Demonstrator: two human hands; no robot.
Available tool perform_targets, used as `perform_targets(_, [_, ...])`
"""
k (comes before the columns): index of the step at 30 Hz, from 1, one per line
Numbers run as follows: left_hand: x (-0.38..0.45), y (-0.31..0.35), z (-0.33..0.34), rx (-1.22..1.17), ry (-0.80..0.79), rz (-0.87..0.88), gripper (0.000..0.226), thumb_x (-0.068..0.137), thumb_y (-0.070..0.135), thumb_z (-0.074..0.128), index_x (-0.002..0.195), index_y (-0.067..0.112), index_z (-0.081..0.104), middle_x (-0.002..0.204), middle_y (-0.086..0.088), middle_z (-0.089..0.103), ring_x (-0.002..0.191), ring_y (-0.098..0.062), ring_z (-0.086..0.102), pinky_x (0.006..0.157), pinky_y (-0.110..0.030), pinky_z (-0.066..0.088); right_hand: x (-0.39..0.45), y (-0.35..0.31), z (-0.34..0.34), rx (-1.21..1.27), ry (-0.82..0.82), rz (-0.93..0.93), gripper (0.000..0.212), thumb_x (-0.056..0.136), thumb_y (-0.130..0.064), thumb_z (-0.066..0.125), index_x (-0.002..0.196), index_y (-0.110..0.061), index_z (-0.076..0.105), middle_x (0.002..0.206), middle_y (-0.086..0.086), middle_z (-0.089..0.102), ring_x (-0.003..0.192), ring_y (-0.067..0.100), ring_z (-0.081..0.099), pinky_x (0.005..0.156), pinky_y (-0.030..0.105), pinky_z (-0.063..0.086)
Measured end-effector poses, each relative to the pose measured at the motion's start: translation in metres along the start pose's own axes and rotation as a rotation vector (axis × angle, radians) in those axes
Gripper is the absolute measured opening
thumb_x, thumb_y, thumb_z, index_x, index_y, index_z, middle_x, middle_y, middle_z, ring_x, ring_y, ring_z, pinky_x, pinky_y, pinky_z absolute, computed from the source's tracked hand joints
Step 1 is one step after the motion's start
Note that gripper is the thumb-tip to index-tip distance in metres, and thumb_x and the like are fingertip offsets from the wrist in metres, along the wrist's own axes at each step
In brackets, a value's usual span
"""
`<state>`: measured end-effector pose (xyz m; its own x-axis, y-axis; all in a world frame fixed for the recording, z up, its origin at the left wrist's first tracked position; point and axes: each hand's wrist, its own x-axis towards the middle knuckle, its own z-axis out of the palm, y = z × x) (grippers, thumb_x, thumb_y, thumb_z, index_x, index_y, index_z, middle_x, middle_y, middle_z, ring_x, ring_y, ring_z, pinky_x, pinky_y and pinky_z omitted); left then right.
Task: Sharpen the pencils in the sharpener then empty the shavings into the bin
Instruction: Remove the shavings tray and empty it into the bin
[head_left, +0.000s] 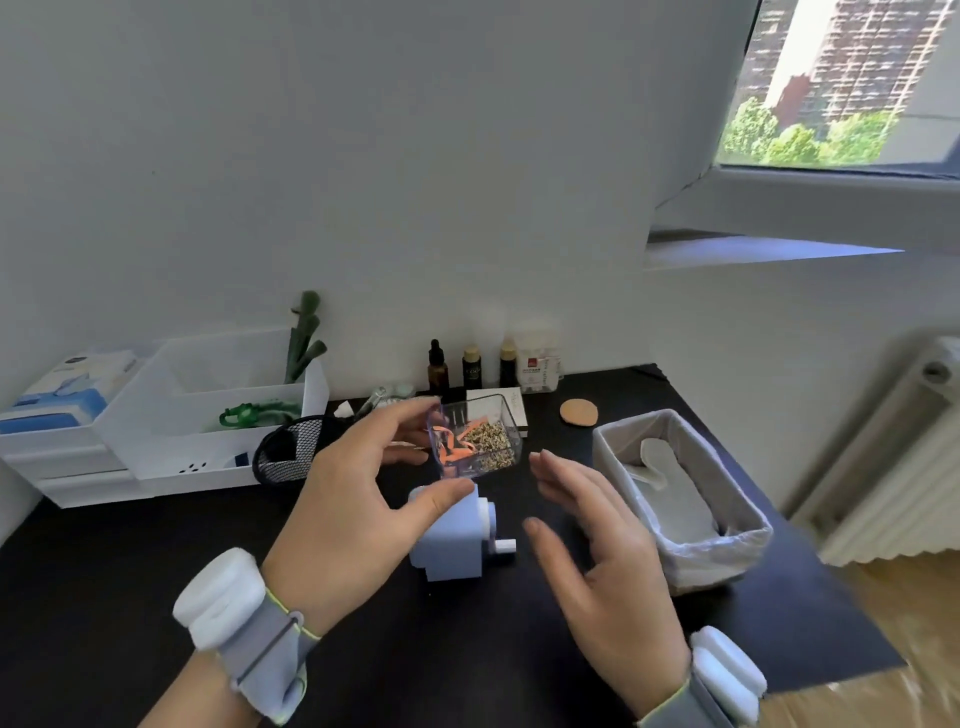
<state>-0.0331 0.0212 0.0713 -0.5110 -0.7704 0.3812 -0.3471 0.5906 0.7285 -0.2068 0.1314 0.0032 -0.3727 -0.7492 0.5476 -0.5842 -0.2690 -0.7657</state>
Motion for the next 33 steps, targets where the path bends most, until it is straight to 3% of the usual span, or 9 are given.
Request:
perform_targets(5, [0.019,0.021,0.029,-0.022,-0.063,0.061,0.063,0.074,0.028,0.082,0.131,0.031,0.054,0.115,0.022,0.062,0.103,0.003,0.062,0.084,-0.002,0.043,0.006,-0.01,-0.036,0.104,0.145,-0.028,0.043,0.086,-0.004,0.064,0.128,-0.011,0.059,0.126,-0.001,0.061,0.116,0.02,0.062,0.095,0.037,0.052])
perform_targets(12, [0.036,0.038,0.06,-0.032,-0.141,0.163,0.063,0.076,0.019,0.082,0.133,0.022,0.055,0.116,0.014,0.061,0.097,-0.001,0.063,0.081,-0.002,0.043,0.013,0.002,-0.077,-0.018,0.266,-0.048,0.038,0.087,0.001,0.064,0.123,-0.01,0.063,0.123,0.001,0.064,0.112,0.023,0.064,0.094,0.045,0.051])
perform_targets(17, [0.052,0.042,0.08,0.087,-0.206,0.299,0.064,0.077,0.022,0.082,0.134,0.019,0.054,0.118,0.007,0.06,0.094,-0.006,0.062,0.086,-0.011,0.048,0.019,0.016,-0.098,-0.195,0.315,-0.047,0.034,0.088,0.006,0.063,0.12,-0.007,0.064,0.116,0.001,0.066,0.108,0.014,0.064,0.096,0.033,0.05])
perform_targets(20, [0.059,0.041,0.093,0.157,-0.247,0.376,0.065,0.078,0.022,0.08,0.136,0.018,0.052,0.124,0.006,0.057,0.106,-0.007,0.057,0.09,-0.016,0.049,0.02,0.029,-0.104,-0.315,0.352,-0.009,0.032,0.089,-0.002,0.055,0.119,-0.008,0.066,0.115,0.0,0.067,0.106,0.013,0.063,0.096,0.024,0.046])
perform_targets(23, [0.063,0.041,0.103,0.212,-0.273,0.434,0.066,0.079,0.023,0.078,0.139,0.018,0.049,0.129,0.006,0.055,0.117,-0.01,0.053,0.097,-0.027,0.049,0.019,0.041,-0.104,-0.36,0.368,0.062,0.032,0.088,0.004,0.058,0.116,-0.008,0.067,0.113,0.001,0.069,0.105,0.017,0.064,0.096,0.026,0.045])
perform_targets(27, [0.067,0.047,0.111,0.305,-0.279,0.507,0.067,0.079,0.021,0.078,0.139,0.016,0.049,0.132,0.002,0.054,0.122,-0.016,0.051,0.105,-0.029,0.044,0.018,0.05,-0.103,-0.376,0.354,0.135,0.032,0.085,0.009,0.061,0.111,-0.007,0.07,0.108,0.001,0.071,0.1,0.015,0.065,0.093,0.011,0.042])
perform_targets(29, [0.067,0.05,0.115,0.354,-0.278,0.536,0.067,0.079,0.019,0.079,0.139,0.016,0.049,0.132,0.001,0.054,0.122,-0.018,0.051,0.103,-0.034,0.047,0.016,0.052,-0.103,-0.373,0.354,0.139,0.03,0.086,0.008,0.061,0.109,-0.008,0.071,0.105,0.001,0.072,0.097,0.013,0.065,0.091,0.008,0.041])
perform_targets(33, [0.069,0.049,0.121,0.465,-0.3,0.629,0.07,0.078,0.012,0.078,0.138,0.019,0.045,0.13,0.0,0.052,0.117,-0.021,0.053,0.081,-0.041,0.058,0.015,0.056,-0.103,-0.375,0.374,0.118,0.024,0.09,0.0,0.058,0.107,-0.01,0.072,0.103,-0.001,0.072,0.097,0.011,0.066,0.091,0.015,0.045])
